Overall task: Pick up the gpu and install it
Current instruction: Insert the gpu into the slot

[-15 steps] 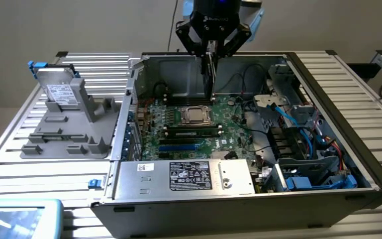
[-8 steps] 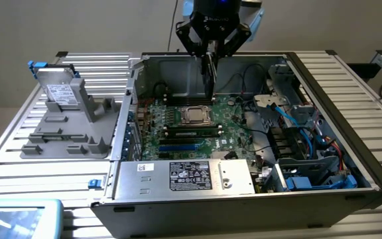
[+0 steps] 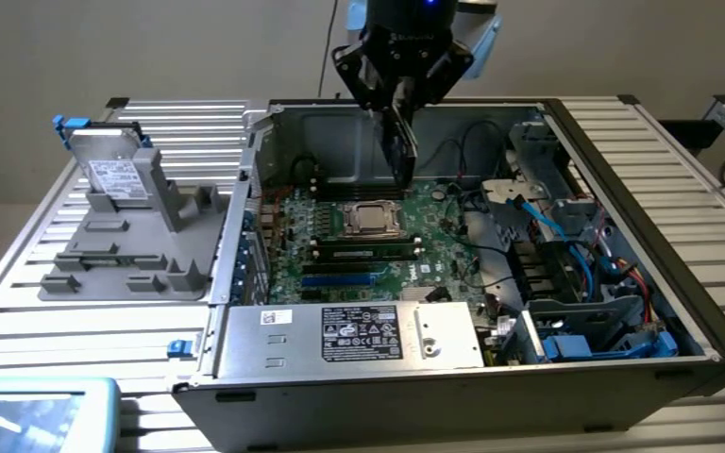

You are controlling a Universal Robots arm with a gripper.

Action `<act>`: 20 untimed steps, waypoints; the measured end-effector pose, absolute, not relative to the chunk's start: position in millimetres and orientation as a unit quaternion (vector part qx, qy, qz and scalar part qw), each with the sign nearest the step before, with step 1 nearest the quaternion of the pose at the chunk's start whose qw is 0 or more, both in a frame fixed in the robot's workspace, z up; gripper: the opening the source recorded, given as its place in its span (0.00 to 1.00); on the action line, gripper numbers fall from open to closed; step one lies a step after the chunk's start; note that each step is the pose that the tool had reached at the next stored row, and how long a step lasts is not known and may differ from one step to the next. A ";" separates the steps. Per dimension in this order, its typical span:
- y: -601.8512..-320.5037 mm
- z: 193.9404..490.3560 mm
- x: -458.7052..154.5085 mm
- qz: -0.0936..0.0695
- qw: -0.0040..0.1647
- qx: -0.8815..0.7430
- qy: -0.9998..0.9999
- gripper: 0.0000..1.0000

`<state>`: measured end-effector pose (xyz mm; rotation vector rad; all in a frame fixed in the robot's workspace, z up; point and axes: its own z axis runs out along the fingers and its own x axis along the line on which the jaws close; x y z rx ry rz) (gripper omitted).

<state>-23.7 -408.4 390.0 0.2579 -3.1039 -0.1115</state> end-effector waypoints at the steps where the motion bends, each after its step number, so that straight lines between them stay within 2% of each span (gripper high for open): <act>1: -408.4 390.0 -23.7 -0.036 0.013 0.092 -0.995 0.28; 20: -408.4 388.4 -23.7 -0.033 0.019 0.262 -0.964 0.28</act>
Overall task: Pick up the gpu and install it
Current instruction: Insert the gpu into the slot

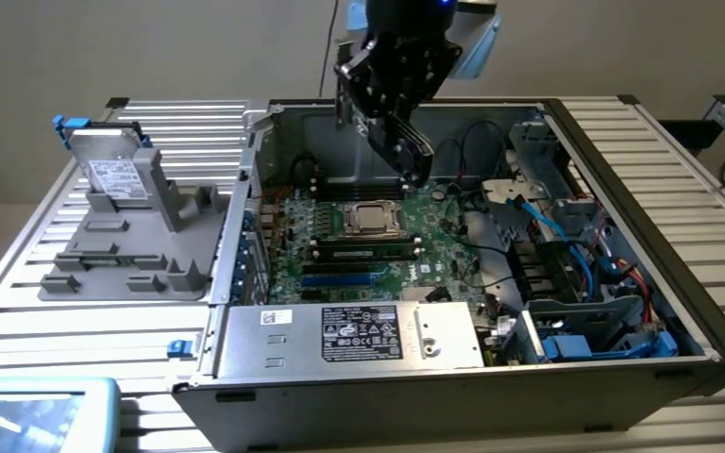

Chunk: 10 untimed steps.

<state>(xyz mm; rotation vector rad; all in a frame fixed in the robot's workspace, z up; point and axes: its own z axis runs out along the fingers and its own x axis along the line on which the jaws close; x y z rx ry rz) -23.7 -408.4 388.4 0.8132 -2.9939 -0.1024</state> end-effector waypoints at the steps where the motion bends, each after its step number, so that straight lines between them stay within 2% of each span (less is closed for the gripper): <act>1: -408.4 388.3 -23.7 -0.033 0.019 0.271 -0.962 0.28; 10: -408.4 386.4 -23.7 -0.031 0.022 0.348 -0.937 0.28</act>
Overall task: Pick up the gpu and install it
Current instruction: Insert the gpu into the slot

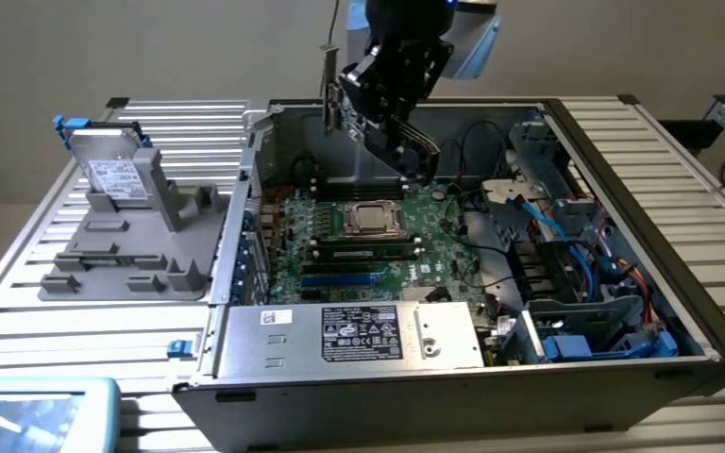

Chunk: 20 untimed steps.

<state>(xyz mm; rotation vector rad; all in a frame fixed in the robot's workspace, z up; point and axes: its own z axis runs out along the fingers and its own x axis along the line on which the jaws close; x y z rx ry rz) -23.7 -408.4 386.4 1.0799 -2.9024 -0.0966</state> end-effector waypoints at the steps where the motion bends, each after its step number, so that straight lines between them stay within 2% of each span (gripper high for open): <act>1: -408.4 386.1 -23.7 -0.031 0.022 0.357 -0.933 0.28; 20: -408.4 381.4 -23.7 -0.026 0.026 0.512 -0.858 0.28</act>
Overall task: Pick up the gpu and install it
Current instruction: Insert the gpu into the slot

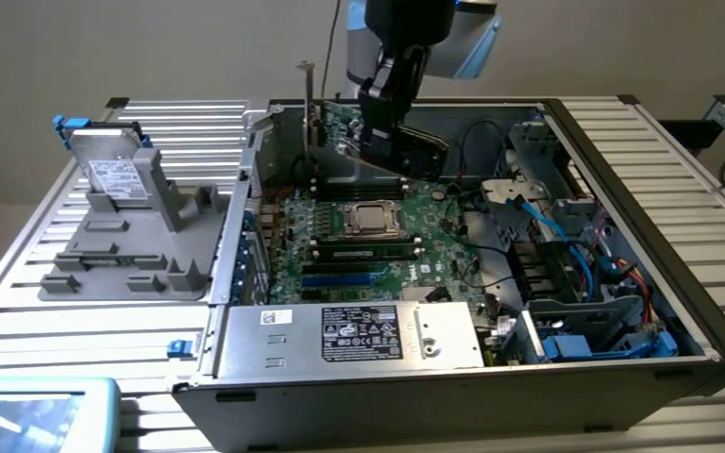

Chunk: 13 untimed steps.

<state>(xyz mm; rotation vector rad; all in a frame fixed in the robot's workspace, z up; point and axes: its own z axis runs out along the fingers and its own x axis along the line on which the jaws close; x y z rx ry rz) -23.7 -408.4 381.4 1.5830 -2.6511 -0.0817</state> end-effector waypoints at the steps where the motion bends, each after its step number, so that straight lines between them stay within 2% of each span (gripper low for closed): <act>1: -408.4 381.2 -23.7 -0.026 0.027 0.520 -0.853 0.28; 13: -408.4 378.1 -23.7 -0.016 0.021 0.610 -0.792 0.28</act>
